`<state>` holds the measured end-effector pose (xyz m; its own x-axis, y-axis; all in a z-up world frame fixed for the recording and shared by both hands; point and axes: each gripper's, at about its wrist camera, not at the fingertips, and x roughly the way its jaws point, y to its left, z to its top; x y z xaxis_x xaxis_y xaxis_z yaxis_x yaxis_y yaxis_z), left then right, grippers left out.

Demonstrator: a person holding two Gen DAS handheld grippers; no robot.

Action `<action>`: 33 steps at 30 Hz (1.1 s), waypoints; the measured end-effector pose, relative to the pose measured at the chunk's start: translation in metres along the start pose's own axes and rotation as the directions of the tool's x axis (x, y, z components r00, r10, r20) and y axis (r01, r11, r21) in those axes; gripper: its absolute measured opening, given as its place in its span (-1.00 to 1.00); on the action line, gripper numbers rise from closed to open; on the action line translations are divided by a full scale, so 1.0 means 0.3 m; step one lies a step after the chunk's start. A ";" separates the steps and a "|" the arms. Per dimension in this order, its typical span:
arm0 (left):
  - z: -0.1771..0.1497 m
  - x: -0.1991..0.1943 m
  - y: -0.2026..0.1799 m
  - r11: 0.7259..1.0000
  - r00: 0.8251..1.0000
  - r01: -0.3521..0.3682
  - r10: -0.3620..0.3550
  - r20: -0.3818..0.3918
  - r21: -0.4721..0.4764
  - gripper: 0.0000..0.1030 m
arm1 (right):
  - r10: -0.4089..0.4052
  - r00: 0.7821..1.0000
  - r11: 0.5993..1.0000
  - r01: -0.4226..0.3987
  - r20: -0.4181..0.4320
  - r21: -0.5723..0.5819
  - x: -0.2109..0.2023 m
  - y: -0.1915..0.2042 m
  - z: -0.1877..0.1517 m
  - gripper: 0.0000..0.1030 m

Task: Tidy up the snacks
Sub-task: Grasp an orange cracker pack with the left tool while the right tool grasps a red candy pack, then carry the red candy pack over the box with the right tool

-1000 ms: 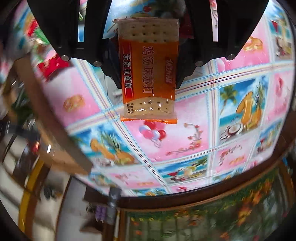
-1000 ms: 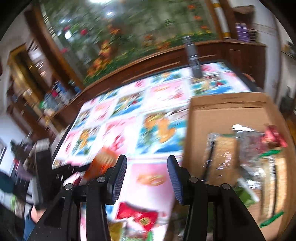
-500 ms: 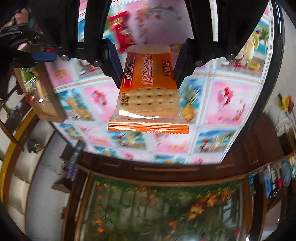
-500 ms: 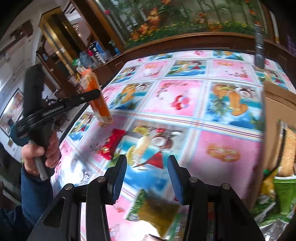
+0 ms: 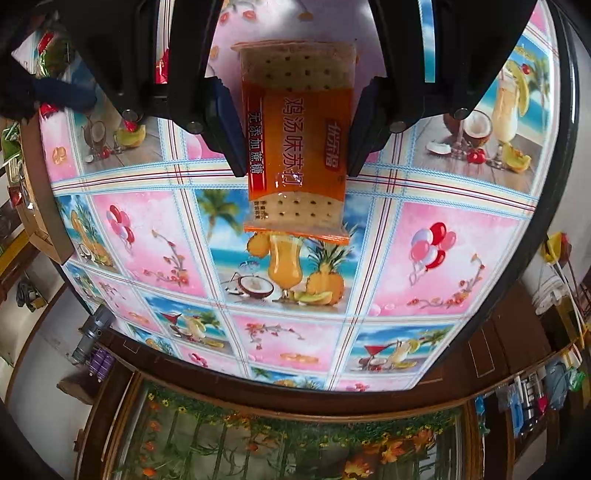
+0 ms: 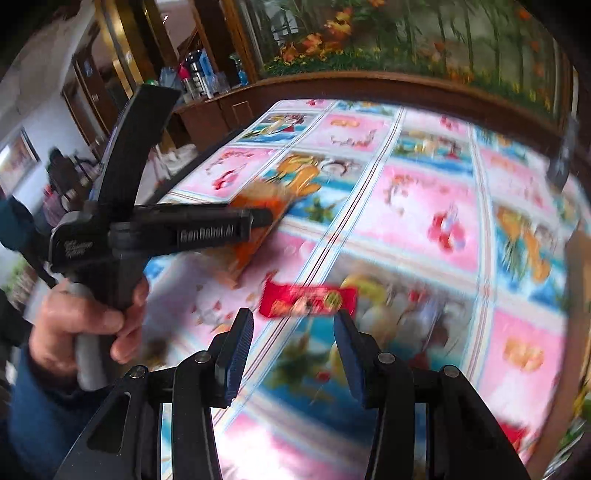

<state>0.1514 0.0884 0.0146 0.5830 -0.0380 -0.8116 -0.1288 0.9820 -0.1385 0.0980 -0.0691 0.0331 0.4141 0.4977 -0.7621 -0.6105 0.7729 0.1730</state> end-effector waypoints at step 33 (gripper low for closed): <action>-0.061 -0.024 -0.191 0.991 0.992 0.058 -0.071 0.107 0.119 0.01 | -0.207 0.968 0.944 0.159 0.142 0.289 -0.127 -0.262 -0.039 -0.60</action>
<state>0.1398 0.0290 0.0181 0.6729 -0.0873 -0.7346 0.0017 0.9932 -0.1165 0.1224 -0.1533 0.0412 0.6230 0.3780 -0.6848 -0.3157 0.9225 0.2220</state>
